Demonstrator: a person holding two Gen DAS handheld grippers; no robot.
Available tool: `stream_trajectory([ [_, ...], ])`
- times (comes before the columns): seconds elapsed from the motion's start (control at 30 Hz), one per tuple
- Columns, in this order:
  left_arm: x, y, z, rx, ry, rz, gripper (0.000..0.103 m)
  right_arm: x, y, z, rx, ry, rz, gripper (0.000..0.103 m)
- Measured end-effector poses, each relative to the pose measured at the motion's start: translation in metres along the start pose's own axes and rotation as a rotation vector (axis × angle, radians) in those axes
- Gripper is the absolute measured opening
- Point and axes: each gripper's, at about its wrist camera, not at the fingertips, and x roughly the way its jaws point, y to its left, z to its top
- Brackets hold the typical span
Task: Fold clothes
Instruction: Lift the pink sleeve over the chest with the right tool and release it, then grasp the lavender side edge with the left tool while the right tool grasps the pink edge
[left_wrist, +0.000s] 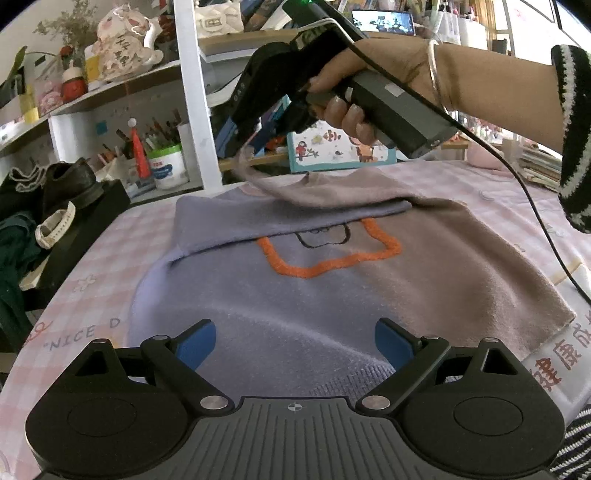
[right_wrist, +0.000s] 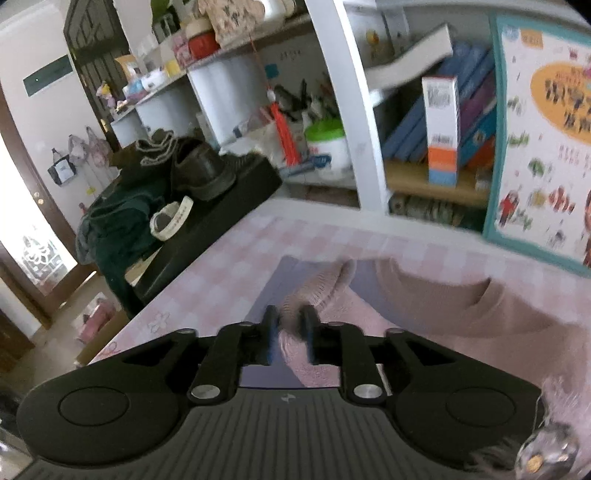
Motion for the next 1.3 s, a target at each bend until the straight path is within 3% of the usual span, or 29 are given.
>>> stream_trajectory([
  [0.33,-0.002,0.000,-0.001,0.004,-0.005,0.010,0.095,-0.041,-0.004,-0.030,-0.042,0.005,0.032,0.038],
  [0.53,-0.006,0.012,-0.007,0.005,0.007,0.055,0.095,-0.091,-0.024,-0.081,-0.064,0.040,0.001,0.043],
  [0.67,-0.010,0.038,-0.010,-0.067,0.012,0.088,0.095,-0.127,-0.041,-0.124,-0.061,0.062,-0.038,0.045],
  [0.83,-0.010,0.063,-0.009,-0.096,0.038,0.157,0.092,-0.163,-0.069,-0.171,0.042,0.075,-0.117,0.046],
  [1.0,-0.005,0.084,-0.011,-0.165,0.070,0.189,0.068,-0.186,-0.094,-0.196,0.181,0.032,-0.169,0.043],
  [1.13,-0.001,0.086,-0.012,-0.198,0.079,0.163,0.057,-0.189,-0.097,-0.199,0.166,0.013,-0.232,0.043],
  [1.23,0.002,0.088,-0.013,-0.224,0.085,0.143,0.049,-0.182,-0.099,-0.199,0.168,0.026,-0.227,0.043],
  [1.3,0.004,0.089,-0.013,-0.241,0.090,0.130,0.036,-0.175,-0.098,-0.199,0.155,0.030,-0.225,0.044],
])
